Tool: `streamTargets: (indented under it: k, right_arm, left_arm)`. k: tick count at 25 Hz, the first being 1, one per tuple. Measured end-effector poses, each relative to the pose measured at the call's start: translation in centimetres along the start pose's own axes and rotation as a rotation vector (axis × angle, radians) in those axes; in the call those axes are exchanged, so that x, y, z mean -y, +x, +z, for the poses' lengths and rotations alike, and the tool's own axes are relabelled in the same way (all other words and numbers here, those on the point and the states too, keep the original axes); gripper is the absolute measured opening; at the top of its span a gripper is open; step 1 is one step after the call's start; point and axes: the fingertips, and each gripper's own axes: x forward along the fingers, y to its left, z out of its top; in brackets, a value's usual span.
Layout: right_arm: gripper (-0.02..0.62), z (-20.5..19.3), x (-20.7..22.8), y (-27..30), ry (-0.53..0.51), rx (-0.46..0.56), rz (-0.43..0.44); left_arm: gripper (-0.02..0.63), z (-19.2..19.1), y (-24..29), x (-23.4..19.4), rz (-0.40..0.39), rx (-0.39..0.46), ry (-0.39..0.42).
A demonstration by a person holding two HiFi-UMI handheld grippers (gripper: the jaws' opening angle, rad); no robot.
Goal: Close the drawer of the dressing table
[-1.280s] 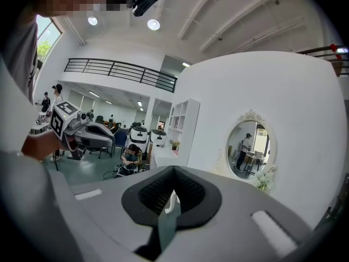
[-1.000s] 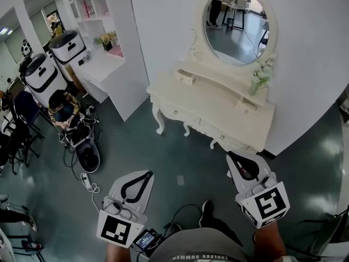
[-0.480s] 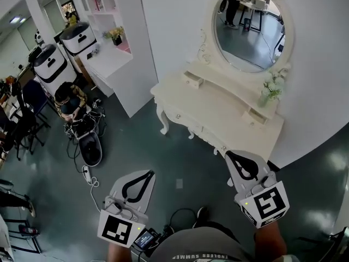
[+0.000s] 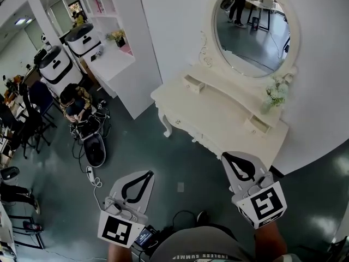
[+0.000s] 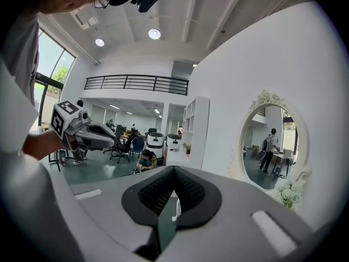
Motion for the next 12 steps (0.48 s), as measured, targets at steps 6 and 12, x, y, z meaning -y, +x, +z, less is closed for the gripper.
streamTargets:
  k: [6, 12]
  right_arm:
    - [0.000, -0.8, 2.6, 0.4, -0.006, 0.002, 0.007]
    - [0.000, -2.0, 4.0, 1.2, 0.002, -0.025, -0.031]
  left_arm:
    - [0.002, 0.6, 2.9, 0.5, -0.003, -0.019, -0.012]
    - [0.002, 0.3, 5.7, -0.1, -0.060, -0.004, -0.002]
